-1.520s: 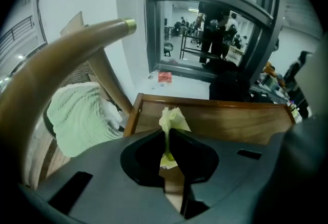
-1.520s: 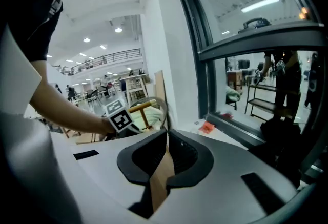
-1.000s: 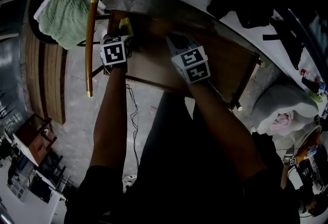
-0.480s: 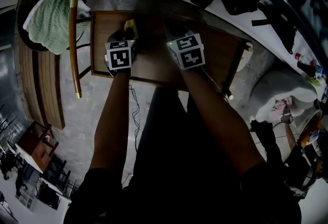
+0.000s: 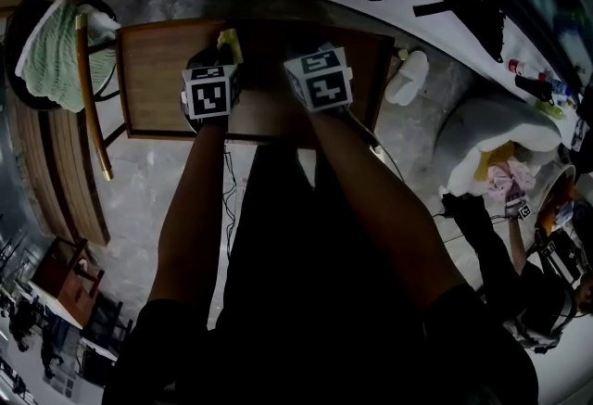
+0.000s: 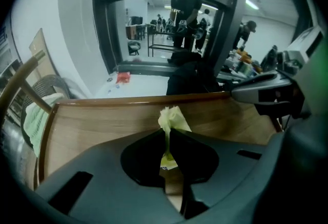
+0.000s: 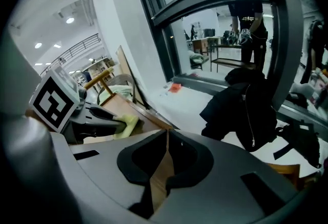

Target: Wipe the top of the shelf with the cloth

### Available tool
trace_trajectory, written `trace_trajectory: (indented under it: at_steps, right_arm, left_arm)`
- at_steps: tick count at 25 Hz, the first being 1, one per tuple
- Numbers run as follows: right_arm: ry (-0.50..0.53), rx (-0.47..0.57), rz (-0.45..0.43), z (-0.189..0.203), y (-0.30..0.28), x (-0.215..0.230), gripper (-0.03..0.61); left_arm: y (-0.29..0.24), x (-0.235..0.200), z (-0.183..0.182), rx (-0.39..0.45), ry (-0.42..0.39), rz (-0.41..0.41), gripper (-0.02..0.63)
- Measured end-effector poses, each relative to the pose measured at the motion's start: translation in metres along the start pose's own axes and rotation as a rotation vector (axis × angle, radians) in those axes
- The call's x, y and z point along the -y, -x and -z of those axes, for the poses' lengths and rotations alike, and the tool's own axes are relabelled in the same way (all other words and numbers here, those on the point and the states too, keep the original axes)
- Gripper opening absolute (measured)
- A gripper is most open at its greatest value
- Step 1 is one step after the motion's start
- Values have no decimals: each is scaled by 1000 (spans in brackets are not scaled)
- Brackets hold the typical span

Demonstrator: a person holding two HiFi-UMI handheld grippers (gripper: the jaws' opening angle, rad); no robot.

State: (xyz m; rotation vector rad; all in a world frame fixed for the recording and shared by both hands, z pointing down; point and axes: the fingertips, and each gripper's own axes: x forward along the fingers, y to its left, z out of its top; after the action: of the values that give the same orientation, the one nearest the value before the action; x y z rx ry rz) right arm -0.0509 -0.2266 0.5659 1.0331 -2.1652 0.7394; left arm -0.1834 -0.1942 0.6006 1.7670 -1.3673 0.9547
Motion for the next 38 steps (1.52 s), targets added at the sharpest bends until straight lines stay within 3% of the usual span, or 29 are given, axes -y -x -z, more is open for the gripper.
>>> trace_trajectory:
  at_steps: [9,26,38]
  right_arm:
    - [-69,-32,120,43,54,76,26]
    - [-134,1,203,74,129,157,26]
    - [-149,8,260,85,158,182,26]
  left_arm:
    - [-13,96,-18,12,-48,57,30]
    - [-44,255,-55,41,-161,175,29]
    - [-53,313,-69,46,-215,241,29]
